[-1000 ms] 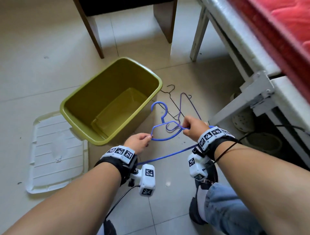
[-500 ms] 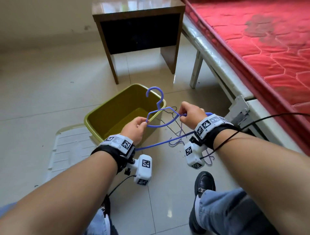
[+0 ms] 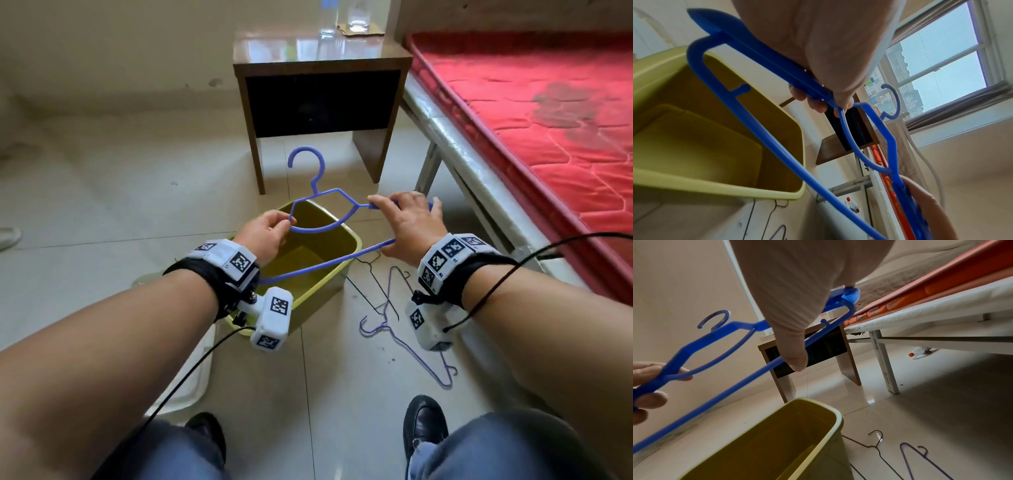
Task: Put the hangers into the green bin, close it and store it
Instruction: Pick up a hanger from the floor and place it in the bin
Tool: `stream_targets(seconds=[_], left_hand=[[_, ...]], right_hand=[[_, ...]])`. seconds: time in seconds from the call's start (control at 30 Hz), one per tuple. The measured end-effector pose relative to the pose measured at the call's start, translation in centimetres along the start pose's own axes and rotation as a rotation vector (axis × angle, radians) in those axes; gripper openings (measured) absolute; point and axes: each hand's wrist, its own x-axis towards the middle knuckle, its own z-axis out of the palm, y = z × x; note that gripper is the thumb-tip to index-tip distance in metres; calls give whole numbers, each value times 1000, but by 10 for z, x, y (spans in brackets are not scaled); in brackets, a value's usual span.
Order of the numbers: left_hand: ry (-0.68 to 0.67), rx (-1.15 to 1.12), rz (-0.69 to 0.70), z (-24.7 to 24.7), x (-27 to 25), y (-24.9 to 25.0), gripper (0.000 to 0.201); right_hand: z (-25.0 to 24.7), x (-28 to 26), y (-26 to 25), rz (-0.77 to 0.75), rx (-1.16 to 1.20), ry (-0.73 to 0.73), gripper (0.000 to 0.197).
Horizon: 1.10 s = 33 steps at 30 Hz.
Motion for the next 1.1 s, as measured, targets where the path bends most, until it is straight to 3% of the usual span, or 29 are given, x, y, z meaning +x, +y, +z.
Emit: stream_targets(seconds=[0.13, 0.23, 0.3, 0.37, 0.43, 0.5, 0.63, 0.8, 1.1], left_hand=[[-21, -2, -65, -1, 31, -18, 31], [-21, 119, -150, 1, 60, -51, 43], [55, 219, -304, 3, 75, -87, 48], [121, 324, -568, 5, 81, -125, 64], [97, 382, -795, 6, 80, -157, 80], [68, 367, -893, 10, 79, -180, 89], [66, 356, -937, 21, 87, -206, 98], [146, 304, -813, 25, 87, -210, 88], [40, 316, -706, 11, 78, -219, 98]], right_hand=[[15, 30, -2, -16, -22, -8, 86], [39, 52, -3, -12, -46, -41, 85], [58, 62, -2, 0, -66, -70, 84], [79, 71, -1, 13, -74, -97, 83], [96, 76, -3, 17, -77, -127, 83], [111, 81, -6, 14, -79, -154, 84], [133, 90, -16, -6, -79, -185, 84], [146, 95, -33, -39, -93, -213, 81], [156, 87, -58, -82, -120, -309, 84]])
